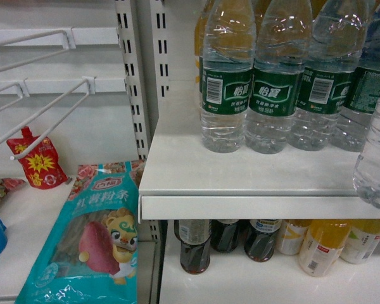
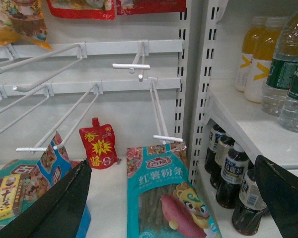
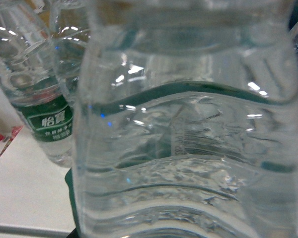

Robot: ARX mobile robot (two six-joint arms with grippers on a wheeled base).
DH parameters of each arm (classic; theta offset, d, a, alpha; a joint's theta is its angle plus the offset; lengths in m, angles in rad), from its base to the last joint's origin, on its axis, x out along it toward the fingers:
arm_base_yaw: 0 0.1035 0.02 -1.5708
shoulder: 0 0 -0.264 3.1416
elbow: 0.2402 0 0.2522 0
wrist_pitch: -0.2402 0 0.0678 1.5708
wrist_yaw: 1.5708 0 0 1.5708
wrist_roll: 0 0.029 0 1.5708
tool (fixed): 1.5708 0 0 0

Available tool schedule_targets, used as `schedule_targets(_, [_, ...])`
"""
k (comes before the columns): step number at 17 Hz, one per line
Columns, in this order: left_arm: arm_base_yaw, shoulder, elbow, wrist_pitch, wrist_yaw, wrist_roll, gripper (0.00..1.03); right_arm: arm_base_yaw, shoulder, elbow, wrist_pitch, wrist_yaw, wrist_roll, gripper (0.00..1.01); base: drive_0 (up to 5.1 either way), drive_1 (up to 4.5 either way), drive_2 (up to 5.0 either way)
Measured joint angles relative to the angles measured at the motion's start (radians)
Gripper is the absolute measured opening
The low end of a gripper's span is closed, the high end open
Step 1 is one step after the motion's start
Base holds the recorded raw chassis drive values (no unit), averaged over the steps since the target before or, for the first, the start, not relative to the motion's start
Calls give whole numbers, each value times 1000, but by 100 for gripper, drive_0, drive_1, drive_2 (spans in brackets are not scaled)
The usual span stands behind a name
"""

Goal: Move water from second to third shelf

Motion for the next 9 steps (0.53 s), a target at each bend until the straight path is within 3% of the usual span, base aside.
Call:
schedule_targets(5, [0,0,0,0,0,0,98,1,72,5,107,66,8,42,0,0,0])
schedule_targets(7, [0,0,0,0,0,0,98,24,102,5,171,115,10,42,0,0,0])
schedule_targets(9, [0,0,0,0,0,0,98,39,134,5,209,131,14,42,0,0,0])
